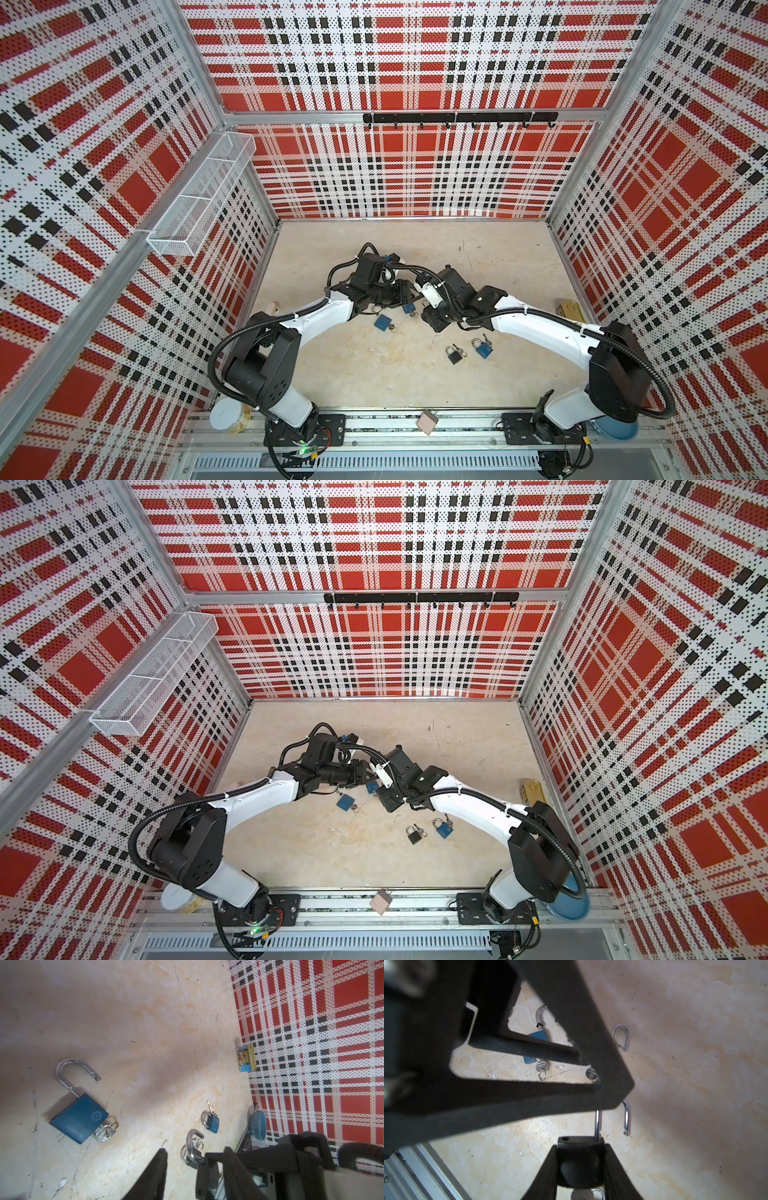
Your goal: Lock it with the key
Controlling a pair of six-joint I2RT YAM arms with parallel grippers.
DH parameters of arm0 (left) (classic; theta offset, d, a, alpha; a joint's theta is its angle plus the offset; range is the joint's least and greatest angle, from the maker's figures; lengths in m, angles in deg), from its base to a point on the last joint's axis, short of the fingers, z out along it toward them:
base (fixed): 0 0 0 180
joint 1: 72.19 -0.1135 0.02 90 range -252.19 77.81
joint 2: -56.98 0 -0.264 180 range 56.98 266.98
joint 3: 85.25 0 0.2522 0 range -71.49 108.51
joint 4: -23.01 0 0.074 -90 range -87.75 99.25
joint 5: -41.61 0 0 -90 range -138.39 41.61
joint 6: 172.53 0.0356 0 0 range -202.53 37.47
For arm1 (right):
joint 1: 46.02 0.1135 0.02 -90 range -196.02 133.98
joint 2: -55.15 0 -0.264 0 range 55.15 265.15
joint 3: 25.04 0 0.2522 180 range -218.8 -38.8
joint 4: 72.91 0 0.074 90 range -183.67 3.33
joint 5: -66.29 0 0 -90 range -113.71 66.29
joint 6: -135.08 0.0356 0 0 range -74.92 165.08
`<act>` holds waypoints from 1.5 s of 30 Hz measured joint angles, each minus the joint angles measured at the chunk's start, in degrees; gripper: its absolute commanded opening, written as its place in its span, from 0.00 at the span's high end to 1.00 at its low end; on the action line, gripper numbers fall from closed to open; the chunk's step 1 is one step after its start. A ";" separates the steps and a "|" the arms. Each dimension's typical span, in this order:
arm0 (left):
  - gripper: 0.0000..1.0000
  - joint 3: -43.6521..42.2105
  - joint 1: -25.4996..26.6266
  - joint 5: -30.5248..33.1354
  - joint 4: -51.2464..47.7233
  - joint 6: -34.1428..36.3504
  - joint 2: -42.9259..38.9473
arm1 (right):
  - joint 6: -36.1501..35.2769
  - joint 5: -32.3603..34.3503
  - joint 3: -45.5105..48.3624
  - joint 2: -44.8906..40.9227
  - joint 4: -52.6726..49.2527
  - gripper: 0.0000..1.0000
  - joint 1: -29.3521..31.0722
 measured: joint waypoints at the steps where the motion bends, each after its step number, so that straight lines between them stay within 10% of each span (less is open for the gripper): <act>1: 0.54 0.35 0.17 -0.15 0.11 -0.04 0.55 | 0.00 0.02 0.00 0.00 0.00 0.74 0.00; 45: 0.77 2.16 2.86 -1.46 0.83 -1.07 4.83 | -0.04 1.33 -0.15 0.00 -0.42 0.76 0.48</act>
